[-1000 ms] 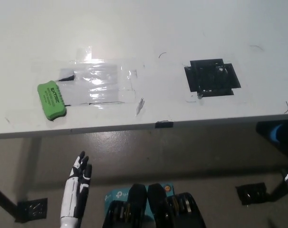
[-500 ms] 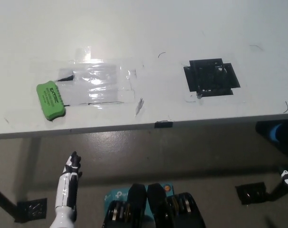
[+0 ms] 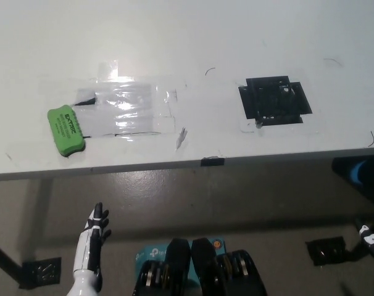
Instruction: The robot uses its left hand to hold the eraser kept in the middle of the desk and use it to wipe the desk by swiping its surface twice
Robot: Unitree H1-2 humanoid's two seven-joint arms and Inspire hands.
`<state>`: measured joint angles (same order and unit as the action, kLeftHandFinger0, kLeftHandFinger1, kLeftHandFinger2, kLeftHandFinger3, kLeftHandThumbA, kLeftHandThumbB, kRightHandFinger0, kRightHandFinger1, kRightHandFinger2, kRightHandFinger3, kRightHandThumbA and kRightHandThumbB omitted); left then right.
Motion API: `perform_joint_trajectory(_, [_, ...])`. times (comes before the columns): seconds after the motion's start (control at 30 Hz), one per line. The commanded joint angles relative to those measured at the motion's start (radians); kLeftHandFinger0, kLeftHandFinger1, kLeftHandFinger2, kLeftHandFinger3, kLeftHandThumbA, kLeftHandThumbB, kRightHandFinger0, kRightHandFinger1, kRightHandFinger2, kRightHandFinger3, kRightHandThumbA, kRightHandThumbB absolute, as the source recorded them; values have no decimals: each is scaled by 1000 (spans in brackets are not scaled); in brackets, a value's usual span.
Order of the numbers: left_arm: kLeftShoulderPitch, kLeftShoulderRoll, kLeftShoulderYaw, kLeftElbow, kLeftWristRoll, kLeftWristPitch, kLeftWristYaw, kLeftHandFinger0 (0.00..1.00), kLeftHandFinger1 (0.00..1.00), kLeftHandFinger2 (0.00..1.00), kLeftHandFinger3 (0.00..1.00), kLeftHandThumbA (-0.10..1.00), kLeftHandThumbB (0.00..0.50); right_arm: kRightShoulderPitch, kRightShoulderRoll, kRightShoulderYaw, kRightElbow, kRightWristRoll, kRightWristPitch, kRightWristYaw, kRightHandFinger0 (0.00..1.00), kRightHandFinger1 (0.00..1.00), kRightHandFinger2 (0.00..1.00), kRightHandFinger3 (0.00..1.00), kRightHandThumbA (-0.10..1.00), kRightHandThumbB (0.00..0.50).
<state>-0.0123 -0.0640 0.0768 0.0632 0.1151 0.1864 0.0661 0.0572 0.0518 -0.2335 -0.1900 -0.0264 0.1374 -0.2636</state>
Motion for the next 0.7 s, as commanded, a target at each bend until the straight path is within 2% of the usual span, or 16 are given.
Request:
perform_joint_trajectory(0.0, [-7, 8, -9, -35, -24, 12, -14, 1000, 1000, 1000, 1000, 1000, 180, 1, -3, 11, -20, 10, 5, 20, 1000, 1000, 1000, 1000, 1000, 44])
perform_joint_trajectory(0.17, [-7, 5, -5, -41, -45, 16, -12, 1000, 1000, 1000, 1000, 1000, 184, 0, -7, 16, -17, 11, -7, 26, 1000, 1000, 1000, 1000, 1000, 20])
perform_joint_trajectory(0.23, [-3, 10, -15, -40, -28, 20, -7, 1000, 1000, 1000, 1000, 1000, 185, 6, -9, 14, -14, 23, -7, 33, 1000, 1000, 1000, 1000, 1000, 47])
perform_joint_trajectory(0.3, [3, 10, -17, -44, -25, 22, -1, 1000, 1000, 1000, 1000, 1000, 192, 12, -9, 17, -17, 17, -7, 33, 1000, 1000, 1000, 1000, 1000, 19])
perform_joint_trajectory(0.37, [3, 9, -18, -46, -27, 20, 1, 1000, 1000, 1000, 1000, 1000, 178, 11, -7, 15, -17, 16, -5, 31, 982, 1000, 1000, 1000, 1000, 17])
perform_joint_trajectory(0.4, [3, 13, -20, -47, -25, 21, -2, 1000, 1000, 1000, 1000, 1000, 202, 11, -5, 16, -16, 13, -5, 30, 960, 1000, 1000, 1000, 1000, 11])
perform_joint_trajectory(0.43, [3, 14, -21, -50, -26, 27, -2, 1000, 1000, 1000, 1000, 1000, 205, 10, -3, 16, -16, 12, -3, 28, 955, 1000, 1000, 1000, 1000, 11])
perform_joint_trajectory(0.5, [6, 15, -24, -51, -26, 15, -3, 1000, 1000, 1000, 1000, 1000, 184, 13, -8, 21, -16, 10, -6, 34, 984, 1000, 1000, 1000, 1000, 14])
perform_joint_trajectory(0.57, [9, 12, -21, -47, -40, 12, -6, 1000, 1000, 1000, 1000, 1000, 202, 16, -7, 20, -18, 21, -9, 40, 986, 1000, 1000, 1000, 1000, 4])
perform_joint_trajectory(0.67, [11, 8, -19, -53, -41, 21, 0, 1000, 1000, 1000, 1000, 1000, 211, 14, -8, 19, -12, 20, -14, 40, 966, 1000, 1000, 1000, 1000, 16])
